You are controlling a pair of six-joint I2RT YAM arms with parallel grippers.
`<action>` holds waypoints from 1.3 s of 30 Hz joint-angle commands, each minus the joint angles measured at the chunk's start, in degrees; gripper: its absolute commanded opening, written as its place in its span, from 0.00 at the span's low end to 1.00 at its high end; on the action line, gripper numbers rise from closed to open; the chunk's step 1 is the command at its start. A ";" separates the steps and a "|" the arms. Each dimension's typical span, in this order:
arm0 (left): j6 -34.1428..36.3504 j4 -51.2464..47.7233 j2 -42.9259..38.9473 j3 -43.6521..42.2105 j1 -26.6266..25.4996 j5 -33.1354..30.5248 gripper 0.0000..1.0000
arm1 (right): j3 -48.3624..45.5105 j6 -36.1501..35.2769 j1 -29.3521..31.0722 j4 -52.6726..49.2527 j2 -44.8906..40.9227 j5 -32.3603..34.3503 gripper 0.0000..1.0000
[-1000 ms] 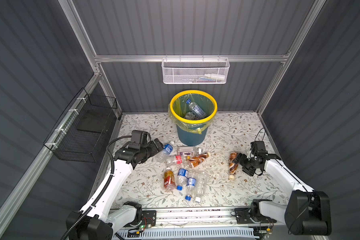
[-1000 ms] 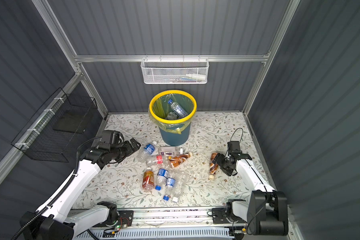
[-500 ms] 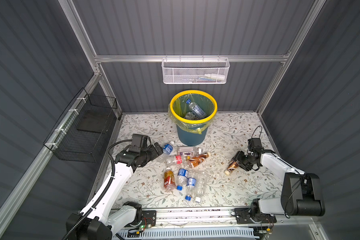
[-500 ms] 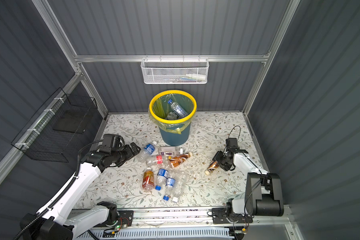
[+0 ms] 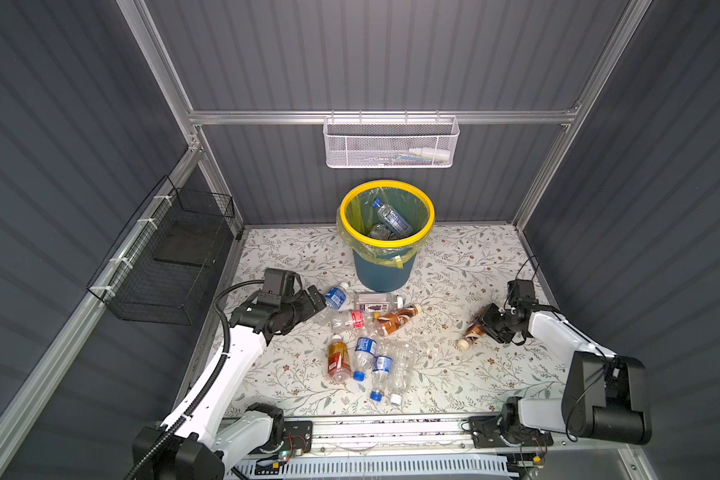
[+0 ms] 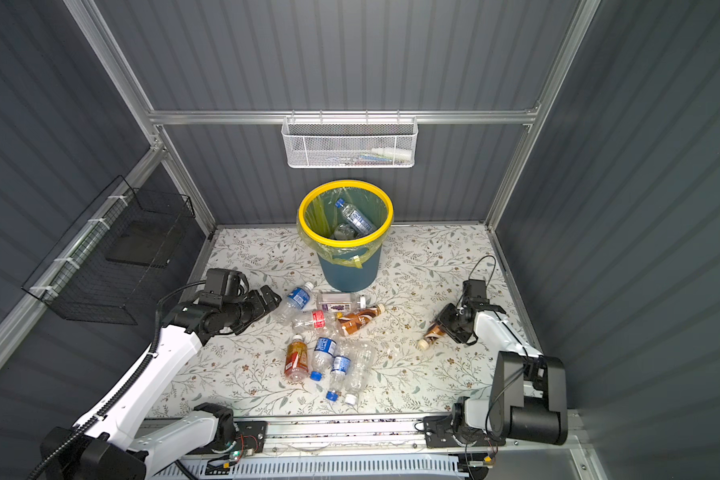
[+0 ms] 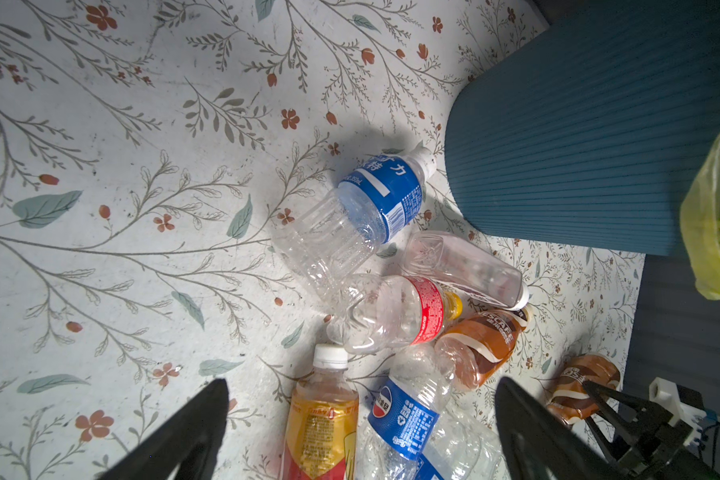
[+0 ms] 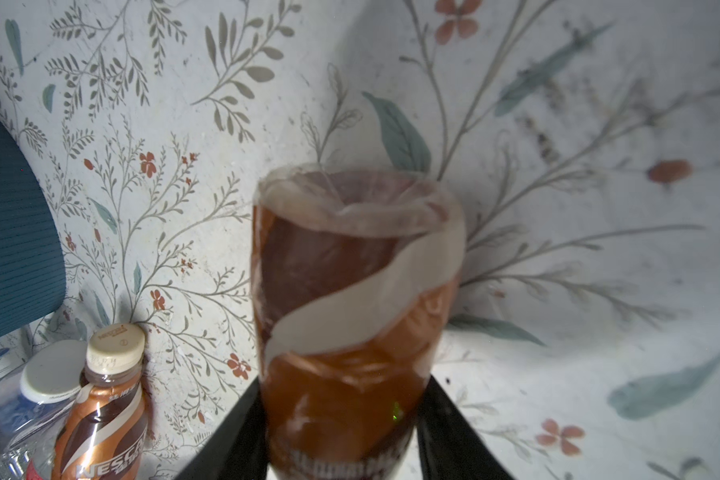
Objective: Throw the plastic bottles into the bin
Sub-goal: 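Grasp the Nescafe bottle with the right gripper, lift it over the bin, release, then move the empty right gripper back over the bottle pile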
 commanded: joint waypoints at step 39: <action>0.51 1.66 -0.72 -4.33 4.67 6.03 1.00 | 14.10 8.49 8.95 -13.97 -19.10 -6.78 0.89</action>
